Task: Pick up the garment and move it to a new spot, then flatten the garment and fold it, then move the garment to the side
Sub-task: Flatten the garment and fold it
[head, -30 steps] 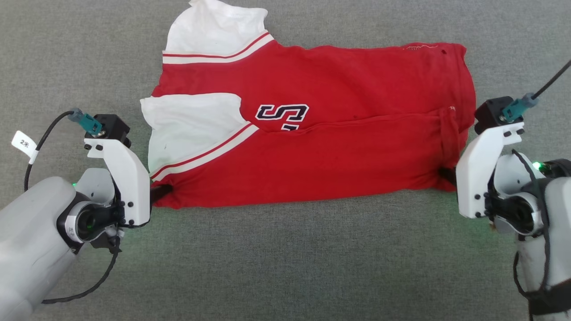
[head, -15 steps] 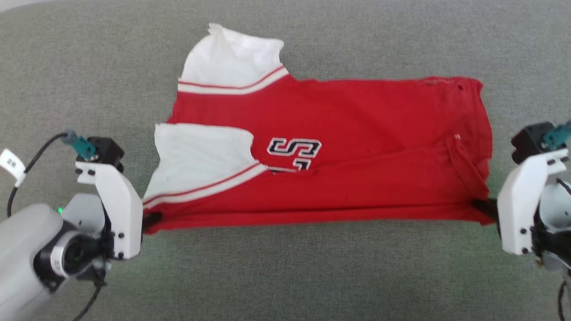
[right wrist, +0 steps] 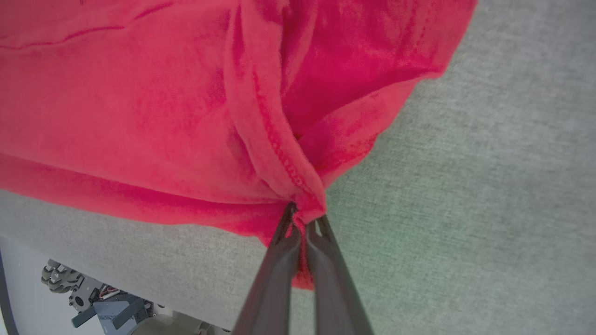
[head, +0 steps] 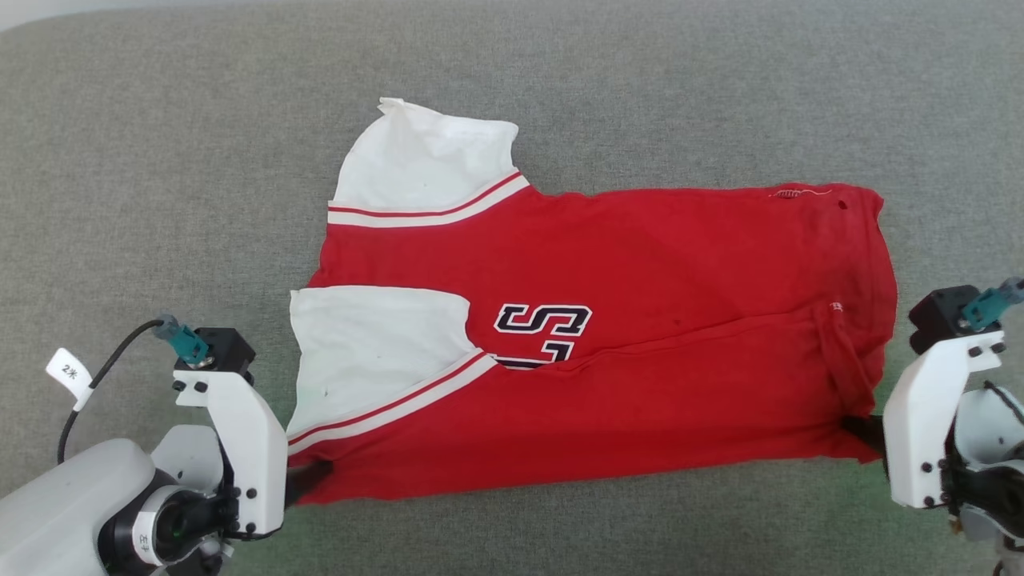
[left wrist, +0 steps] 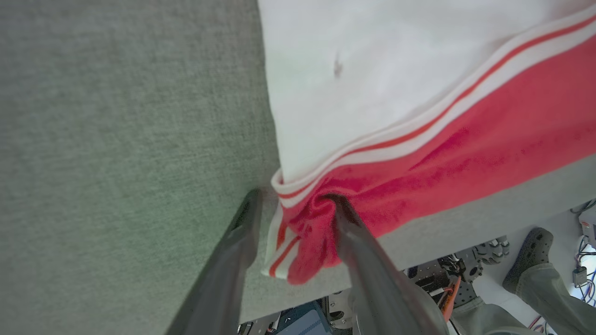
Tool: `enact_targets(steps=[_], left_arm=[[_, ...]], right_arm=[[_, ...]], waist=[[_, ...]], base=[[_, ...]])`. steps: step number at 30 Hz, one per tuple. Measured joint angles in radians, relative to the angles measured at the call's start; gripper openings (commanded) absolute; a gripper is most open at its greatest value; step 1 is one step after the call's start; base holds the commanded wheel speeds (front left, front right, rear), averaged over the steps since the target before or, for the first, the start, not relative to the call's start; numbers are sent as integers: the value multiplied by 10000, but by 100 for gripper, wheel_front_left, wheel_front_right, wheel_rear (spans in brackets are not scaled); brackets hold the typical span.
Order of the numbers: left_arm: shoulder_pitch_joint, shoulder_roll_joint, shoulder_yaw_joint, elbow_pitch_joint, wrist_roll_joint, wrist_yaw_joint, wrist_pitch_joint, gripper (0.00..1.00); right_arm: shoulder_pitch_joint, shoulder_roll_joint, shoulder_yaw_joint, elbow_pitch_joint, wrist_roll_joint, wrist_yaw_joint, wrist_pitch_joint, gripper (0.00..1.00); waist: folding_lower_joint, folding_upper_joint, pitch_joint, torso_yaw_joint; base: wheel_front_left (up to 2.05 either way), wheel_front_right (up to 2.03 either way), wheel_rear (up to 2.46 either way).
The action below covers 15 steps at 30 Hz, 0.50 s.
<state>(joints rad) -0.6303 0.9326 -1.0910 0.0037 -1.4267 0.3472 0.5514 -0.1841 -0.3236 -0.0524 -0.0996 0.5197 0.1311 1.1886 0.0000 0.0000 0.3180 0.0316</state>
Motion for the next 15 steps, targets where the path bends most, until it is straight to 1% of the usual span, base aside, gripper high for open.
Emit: enact_targets(steps=[1,2,5,9,13,14,15], left_arm=[[-1,-56,8,92,-17,-48,-2,100],[-4,-104,13,144,-33,-58,-2,100],[-52,-29,100,203,-63,-127,27,100],[-357,514,397,-23,-69,21,77,100],[-856,1020,704,-334,104,123,115,100],[-856,1020,704,-334,104,123,115,100],[-989,1114,809,-366,117,121,109,100]], right_arm=[[-12,23,75,109,2,0,-125,65],[-11,27,136,196,-12,0,-219,100],[-11,8,134,326,-71,-2,-579,100],[-8,2,-128,54,-186,-2,-1087,100],[-1,483,-761,-529,-332,-2,-1916,100],[-1,483,-761,-529,-332,-2,-1916,100],[-3,671,-924,-692,-395,-2,-2203,100]], waist=[[0,0,-28,-6],[0,0,-60,-10],[0,0,-166,-30],[0,0,-276,-124],[0,0,-324,-276],[0,0,-324,-276],[0,0,-327,-334]], base=[[0,0,0],[0,0,0],[0,0,0],[0,0,0],[0,0,0],[0,0,0],[0,0,0]])
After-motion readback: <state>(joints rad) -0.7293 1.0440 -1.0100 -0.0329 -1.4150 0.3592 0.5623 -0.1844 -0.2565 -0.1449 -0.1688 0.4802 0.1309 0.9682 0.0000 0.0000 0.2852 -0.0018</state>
